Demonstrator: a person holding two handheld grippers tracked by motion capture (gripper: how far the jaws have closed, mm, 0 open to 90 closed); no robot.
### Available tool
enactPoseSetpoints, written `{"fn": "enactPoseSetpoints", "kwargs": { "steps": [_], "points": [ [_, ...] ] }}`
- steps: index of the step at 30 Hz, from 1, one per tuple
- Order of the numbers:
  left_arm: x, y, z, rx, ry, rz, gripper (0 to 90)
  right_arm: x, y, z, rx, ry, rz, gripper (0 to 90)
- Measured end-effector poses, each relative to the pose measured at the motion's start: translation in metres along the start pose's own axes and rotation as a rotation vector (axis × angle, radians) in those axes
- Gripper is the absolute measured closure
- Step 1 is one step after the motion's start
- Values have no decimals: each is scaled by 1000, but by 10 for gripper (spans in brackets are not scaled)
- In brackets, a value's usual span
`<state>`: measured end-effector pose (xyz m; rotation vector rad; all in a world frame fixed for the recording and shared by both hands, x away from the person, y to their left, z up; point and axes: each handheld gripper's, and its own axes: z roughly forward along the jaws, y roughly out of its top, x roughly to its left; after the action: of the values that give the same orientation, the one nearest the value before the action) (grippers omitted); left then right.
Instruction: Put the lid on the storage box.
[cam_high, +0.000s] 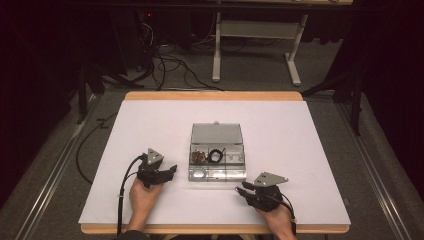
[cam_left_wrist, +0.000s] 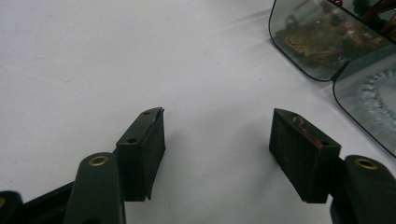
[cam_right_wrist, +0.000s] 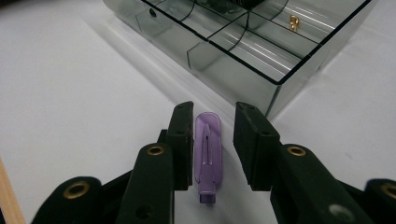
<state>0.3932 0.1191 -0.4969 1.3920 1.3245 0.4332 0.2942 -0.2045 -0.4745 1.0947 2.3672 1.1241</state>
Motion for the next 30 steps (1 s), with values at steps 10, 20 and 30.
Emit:
{"fn": "enactPoseSetpoints", "kwargs": {
  "steps": [10, 20, 30],
  "points": [
    [0, 0, 0, 0, 0, 0, 359, 0, 0, 3, 17, -1, -8, 692],
    [0, 0, 0, 0, 0, 0, 359, 2, -1, 7, 45, 10, -24, 720],
    [0, 0, 0, -3, 0, -2, 359, 4, -1, 8, 53, -4, -58, 758]
  ]
}}
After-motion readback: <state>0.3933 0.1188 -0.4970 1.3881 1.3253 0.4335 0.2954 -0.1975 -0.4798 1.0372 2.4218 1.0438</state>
